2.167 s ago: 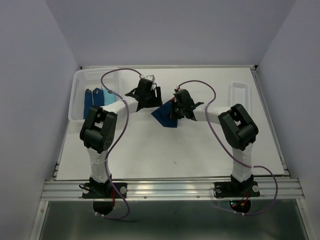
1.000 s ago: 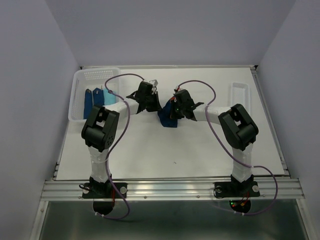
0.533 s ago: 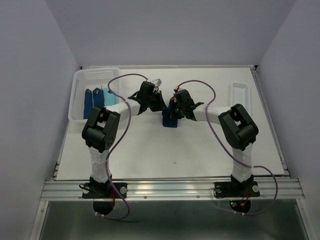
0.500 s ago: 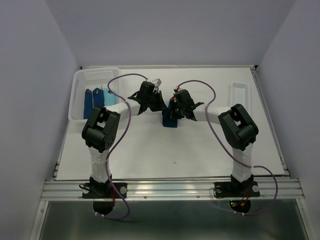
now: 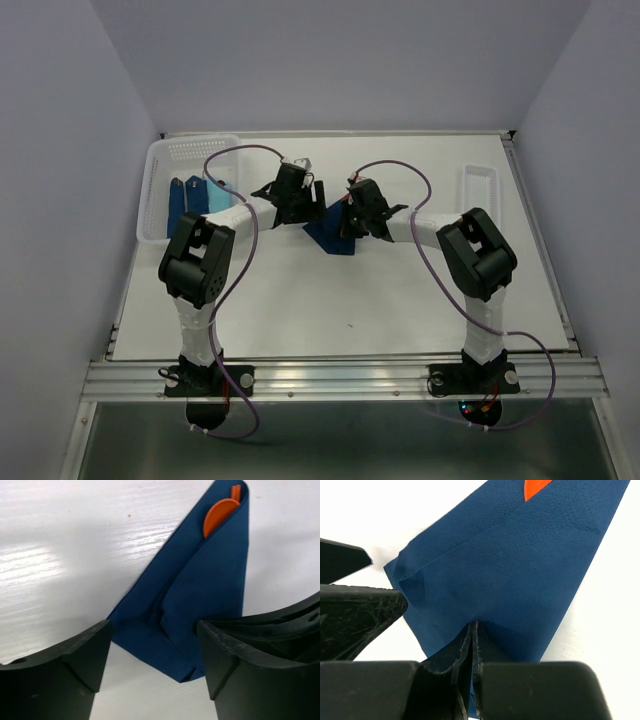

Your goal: Place the utensils on the paper napkin and roll it up

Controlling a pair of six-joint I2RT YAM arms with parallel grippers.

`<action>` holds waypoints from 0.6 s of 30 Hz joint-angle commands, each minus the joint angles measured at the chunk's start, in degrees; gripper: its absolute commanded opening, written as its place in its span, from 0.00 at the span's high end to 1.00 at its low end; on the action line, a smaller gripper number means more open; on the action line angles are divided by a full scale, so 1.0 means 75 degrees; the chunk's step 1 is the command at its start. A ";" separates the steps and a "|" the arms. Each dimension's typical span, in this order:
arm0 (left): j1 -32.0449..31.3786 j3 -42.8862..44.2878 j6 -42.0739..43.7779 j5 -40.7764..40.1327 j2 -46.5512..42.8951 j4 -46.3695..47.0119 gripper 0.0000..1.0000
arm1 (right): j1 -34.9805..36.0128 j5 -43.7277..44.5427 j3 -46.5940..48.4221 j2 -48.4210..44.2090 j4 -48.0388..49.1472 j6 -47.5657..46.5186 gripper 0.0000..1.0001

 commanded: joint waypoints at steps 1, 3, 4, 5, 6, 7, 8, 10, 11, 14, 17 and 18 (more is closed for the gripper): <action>0.0012 0.0015 0.0216 -0.0745 -0.0431 -0.0341 0.15 | -0.0007 0.0149 -0.0346 0.0068 -0.0867 -0.0248 0.93; 0.0012 -0.0056 0.0215 -0.0921 -0.0431 -0.0400 0.08 | -0.0007 0.0149 -0.0335 0.0068 -0.0879 -0.0248 0.93; 0.0012 -0.0091 0.0227 -0.0968 -0.0443 -0.0411 0.07 | -0.0007 0.0149 -0.0323 0.0068 -0.0867 -0.0248 0.93; 0.0012 -0.0114 0.0239 -0.1003 -0.0431 -0.0412 0.07 | -0.0007 0.0149 -0.0323 0.0056 -0.0879 -0.0271 0.93; 0.0012 -0.0161 0.0227 -0.1015 -0.0420 -0.0412 0.07 | -0.0007 0.0137 -0.0311 0.0056 -0.0867 -0.0260 0.93; 0.0012 -0.0185 0.0216 -0.1015 -0.0408 -0.0412 0.07 | -0.0007 0.0126 -0.0300 0.0045 -0.0867 -0.0260 0.93; 0.0012 -0.0220 0.0192 -0.1015 -0.0396 -0.0412 0.07 | -0.0007 0.0125 -0.0288 0.0056 -0.0879 -0.0260 0.93; 0.0012 -0.0279 0.0145 -0.1096 -0.0326 -0.0377 0.07 | -0.0007 0.0102 -0.0276 0.0068 -0.0879 -0.0271 0.93; 0.0012 -0.0302 0.0145 -0.1271 -0.0326 -0.0365 0.07 | -0.0007 0.0102 -0.0265 0.0068 -0.0879 -0.0271 0.93; 0.0012 -0.0314 0.0122 -0.1203 -0.0092 -0.0330 0.08 | -0.0007 0.0090 -0.0264 0.0080 -0.0879 -0.0271 0.93; 0.0012 -0.0337 0.0028 -0.0842 0.0084 -0.0166 0.10 | -0.0007 0.0079 -0.0253 0.0068 -0.0879 -0.0271 0.93; 0.0012 -0.0349 0.0005 -0.0770 0.0131 -0.0131 0.11 | -0.0007 0.0067 -0.0253 0.0080 -0.0879 -0.0271 0.93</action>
